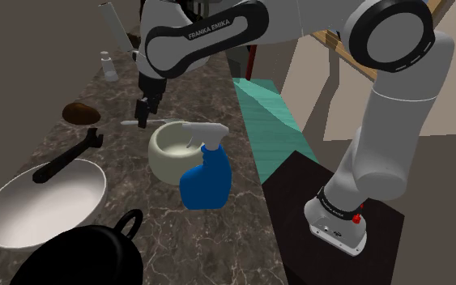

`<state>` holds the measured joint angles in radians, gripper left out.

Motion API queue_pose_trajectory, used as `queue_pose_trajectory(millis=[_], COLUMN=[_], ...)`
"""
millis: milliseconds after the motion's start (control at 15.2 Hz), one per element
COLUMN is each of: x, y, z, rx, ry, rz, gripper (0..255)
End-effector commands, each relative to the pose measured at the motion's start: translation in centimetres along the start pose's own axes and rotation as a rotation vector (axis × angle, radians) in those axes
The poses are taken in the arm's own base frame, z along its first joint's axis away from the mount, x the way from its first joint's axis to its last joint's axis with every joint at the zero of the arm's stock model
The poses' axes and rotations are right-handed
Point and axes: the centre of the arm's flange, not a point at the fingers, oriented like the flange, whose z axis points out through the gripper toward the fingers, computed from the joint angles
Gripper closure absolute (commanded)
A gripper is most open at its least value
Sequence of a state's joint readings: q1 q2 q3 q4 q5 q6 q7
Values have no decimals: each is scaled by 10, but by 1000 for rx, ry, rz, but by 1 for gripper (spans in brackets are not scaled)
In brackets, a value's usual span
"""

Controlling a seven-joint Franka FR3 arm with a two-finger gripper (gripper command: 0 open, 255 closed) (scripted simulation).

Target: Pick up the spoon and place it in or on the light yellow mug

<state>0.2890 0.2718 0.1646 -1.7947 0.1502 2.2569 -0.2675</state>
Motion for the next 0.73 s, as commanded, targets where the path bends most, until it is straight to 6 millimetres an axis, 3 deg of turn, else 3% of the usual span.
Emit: queue_pose_trajectory(millis=[0, 66, 132, 660], x=[0, 0, 0, 0], y=[0, 0, 0, 0], z=[0, 0, 0, 0], rx=[0, 0, 0, 0], ry=[0, 0, 0, 0], rz=[0, 0, 0, 0], gripper=[0, 0, 255, 255])
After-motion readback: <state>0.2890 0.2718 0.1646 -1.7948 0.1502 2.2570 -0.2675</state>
